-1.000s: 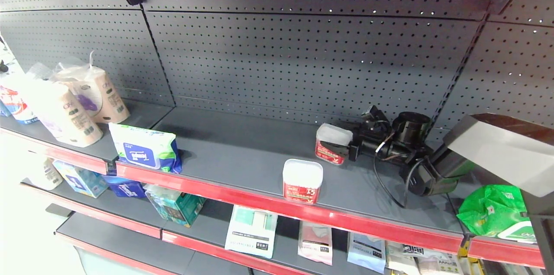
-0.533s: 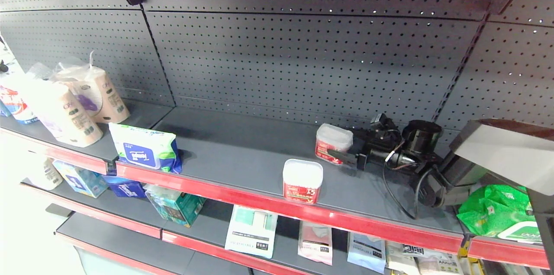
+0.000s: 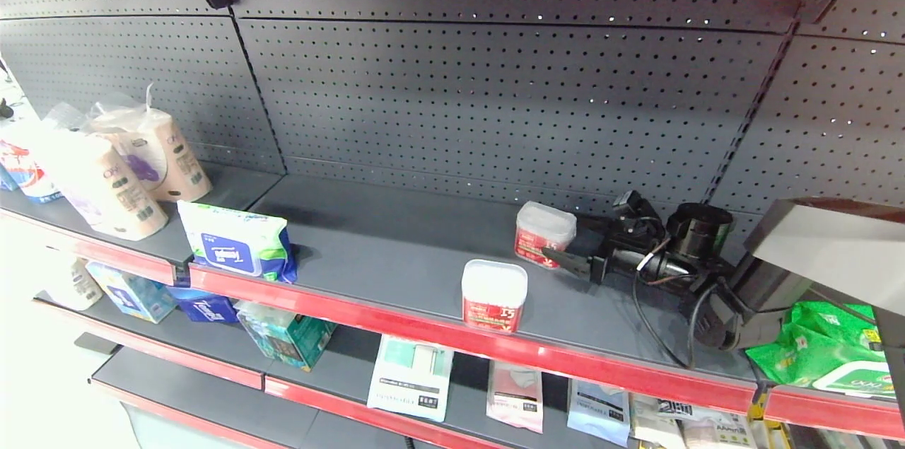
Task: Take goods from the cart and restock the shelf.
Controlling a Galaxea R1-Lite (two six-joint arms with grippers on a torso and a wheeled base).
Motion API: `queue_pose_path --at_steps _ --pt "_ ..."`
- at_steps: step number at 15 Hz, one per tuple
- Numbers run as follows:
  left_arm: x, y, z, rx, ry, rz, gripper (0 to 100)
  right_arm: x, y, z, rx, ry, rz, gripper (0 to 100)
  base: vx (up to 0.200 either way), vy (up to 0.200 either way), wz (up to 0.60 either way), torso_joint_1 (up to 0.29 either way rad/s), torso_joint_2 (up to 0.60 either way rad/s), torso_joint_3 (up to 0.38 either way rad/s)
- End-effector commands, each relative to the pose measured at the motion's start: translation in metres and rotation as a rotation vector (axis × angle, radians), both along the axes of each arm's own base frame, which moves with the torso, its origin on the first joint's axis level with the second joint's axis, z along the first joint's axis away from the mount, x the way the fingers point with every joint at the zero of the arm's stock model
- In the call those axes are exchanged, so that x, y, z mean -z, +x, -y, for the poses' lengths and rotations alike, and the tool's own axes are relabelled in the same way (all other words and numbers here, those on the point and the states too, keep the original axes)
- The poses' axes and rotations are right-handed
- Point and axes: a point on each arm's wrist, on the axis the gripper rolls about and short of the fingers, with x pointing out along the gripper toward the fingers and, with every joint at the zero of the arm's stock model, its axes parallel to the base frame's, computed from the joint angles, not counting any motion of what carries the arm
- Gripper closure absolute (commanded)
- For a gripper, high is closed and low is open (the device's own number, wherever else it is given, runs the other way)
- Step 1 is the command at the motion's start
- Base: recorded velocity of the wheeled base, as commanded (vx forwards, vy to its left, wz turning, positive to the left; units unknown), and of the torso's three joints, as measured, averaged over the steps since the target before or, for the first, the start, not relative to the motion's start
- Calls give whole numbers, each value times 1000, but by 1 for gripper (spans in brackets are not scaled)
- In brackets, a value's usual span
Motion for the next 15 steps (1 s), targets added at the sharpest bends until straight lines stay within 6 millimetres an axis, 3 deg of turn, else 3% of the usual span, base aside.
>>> queue_pose_path --at_steps 1,15 --pt "0 0 0 1 0 -2 0 0 1 0 3 0 3 0 0 0 0 0 0 0" --pt "0 1 0 1 0 -5 0 4 5 18 67 -3 -5 0 0 0 0 0 0 0"
